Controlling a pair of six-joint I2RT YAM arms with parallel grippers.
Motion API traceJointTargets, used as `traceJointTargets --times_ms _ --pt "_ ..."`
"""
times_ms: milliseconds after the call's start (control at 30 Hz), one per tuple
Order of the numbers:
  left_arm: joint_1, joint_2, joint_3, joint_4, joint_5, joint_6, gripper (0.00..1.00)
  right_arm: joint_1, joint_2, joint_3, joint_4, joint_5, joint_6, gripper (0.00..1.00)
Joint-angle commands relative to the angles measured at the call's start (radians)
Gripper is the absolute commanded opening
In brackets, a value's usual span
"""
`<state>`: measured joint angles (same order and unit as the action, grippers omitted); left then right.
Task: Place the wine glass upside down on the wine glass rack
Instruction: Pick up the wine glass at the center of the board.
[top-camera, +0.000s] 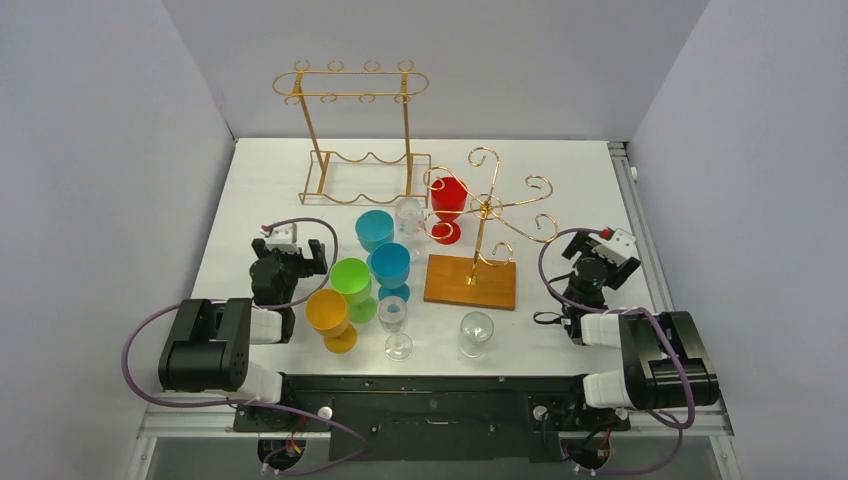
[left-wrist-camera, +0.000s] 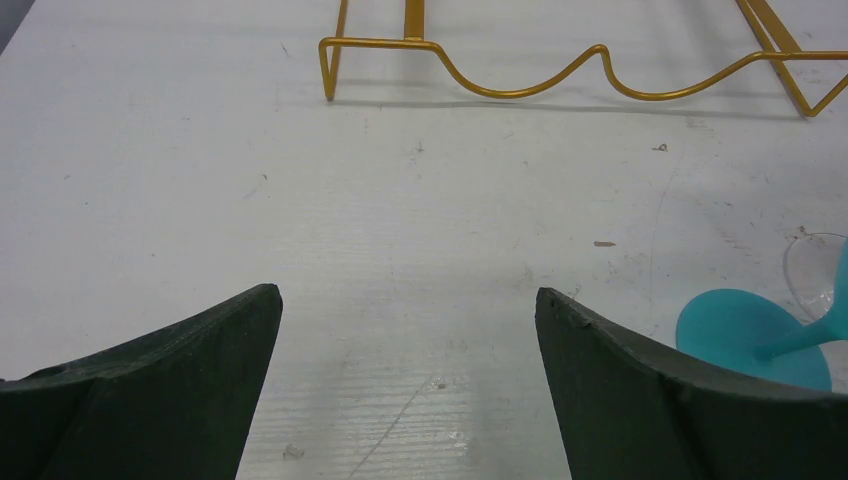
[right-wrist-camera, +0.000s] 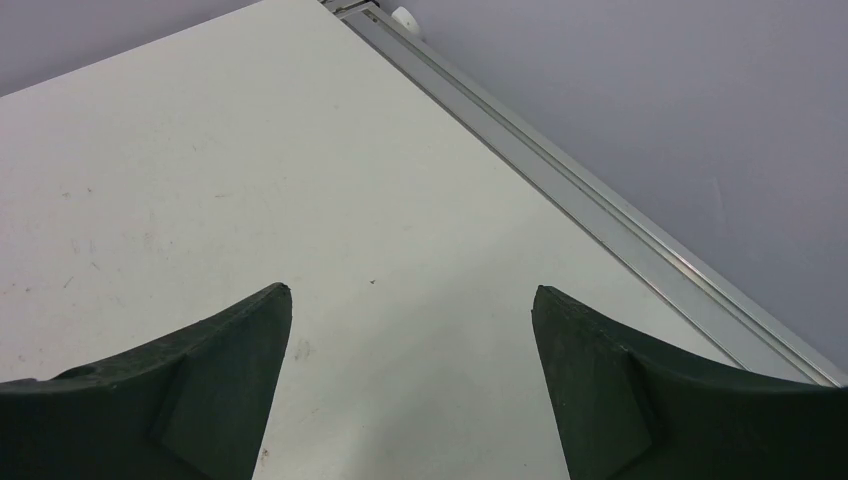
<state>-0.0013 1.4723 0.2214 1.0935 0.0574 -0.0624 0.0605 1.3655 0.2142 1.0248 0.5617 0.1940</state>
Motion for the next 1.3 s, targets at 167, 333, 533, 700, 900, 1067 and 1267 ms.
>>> traceJointTargets --times_ms 167,333,533,700,900,1067,1267 --pt "-0.005 -0.002 0.03 0.026 0.003 0.009 0.96 0.006 -0.035 0.027 0.006 0.001 0.006 0.85" --pt "0.063 -0.129 0.131 -0.219 0.091 -0.018 0.96 0.014 -0.231 0.197 -0.51 0.166 0.161 0.85" --pt "0.07 -0.212 0.408 -0.834 0.113 -0.004 0.96 -0.105 -0.366 0.336 -0.923 -0.138 0.428 0.98" --pt "0.09 -0.32 0.482 -1.057 0.162 -0.01 0.96 -0.292 -0.446 0.276 -0.959 -0.575 0.665 0.99" --pt "0.141 -0.414 0.562 -1.296 0.268 -0.056 0.96 -0.077 -0.652 0.348 -1.312 -0.377 0.556 0.99" --pt "0.154 -0.422 0.681 -1.48 0.306 -0.065 0.96 0.208 -0.781 0.423 -1.604 -0.183 0.599 0.98" --pt "0.159 -0.454 0.75 -1.576 0.326 -0.061 0.96 0.505 -0.833 0.434 -1.784 -0.114 0.698 0.94"
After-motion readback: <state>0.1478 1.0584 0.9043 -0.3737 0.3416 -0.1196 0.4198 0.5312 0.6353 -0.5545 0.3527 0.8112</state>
